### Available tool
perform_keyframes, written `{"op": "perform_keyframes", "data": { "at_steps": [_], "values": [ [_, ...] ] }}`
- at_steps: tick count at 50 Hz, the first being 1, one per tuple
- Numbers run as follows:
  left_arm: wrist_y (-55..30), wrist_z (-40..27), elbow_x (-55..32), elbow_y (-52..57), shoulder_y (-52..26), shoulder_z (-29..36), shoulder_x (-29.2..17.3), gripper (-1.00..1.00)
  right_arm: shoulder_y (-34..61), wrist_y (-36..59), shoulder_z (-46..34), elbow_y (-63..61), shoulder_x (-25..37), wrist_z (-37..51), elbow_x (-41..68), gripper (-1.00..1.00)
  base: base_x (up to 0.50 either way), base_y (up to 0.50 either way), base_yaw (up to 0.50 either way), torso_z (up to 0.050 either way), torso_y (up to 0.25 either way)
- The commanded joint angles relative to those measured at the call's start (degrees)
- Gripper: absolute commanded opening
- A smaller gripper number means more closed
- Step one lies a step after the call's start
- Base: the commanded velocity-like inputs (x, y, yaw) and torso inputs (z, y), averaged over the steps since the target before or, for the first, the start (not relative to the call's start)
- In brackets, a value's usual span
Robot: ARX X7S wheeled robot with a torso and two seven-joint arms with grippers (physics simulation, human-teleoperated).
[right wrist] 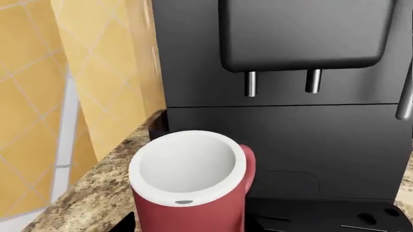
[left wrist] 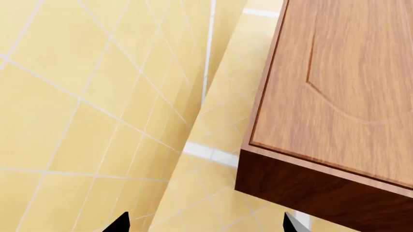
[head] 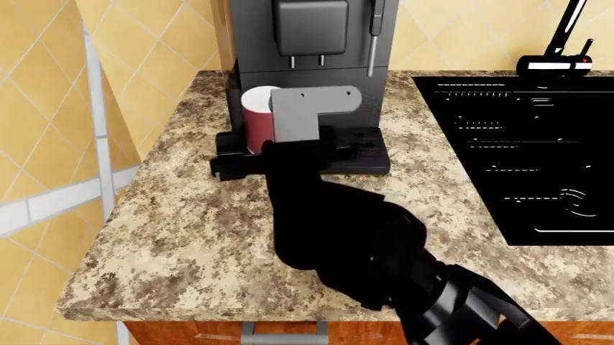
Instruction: Pick the mug from under the coffee machine dispenser and place it on the counter.
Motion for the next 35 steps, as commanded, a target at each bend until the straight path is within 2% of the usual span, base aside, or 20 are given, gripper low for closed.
{"op": "perform_keyframes", "data": {
  "at_steps": [1,35],
  "values": [
    [0.13,0.15,-0.06,-0.09,0.15,-0.21,0.11,1.0,0.77,0.92,-1.23,-3.97,-0.55,0.18,-0.15,-1.0,0.0,0.0,0.0,0.0,0.0],
    [-0.02,0.33,0.08,0.2,0.93,-0.92,0.51,1.0,0.63,1.81,-3.74,-17.35,1.36,4.19,4.61,-1.0,0.0,0.0,0.0,0.0,0.0]
  ]
}}
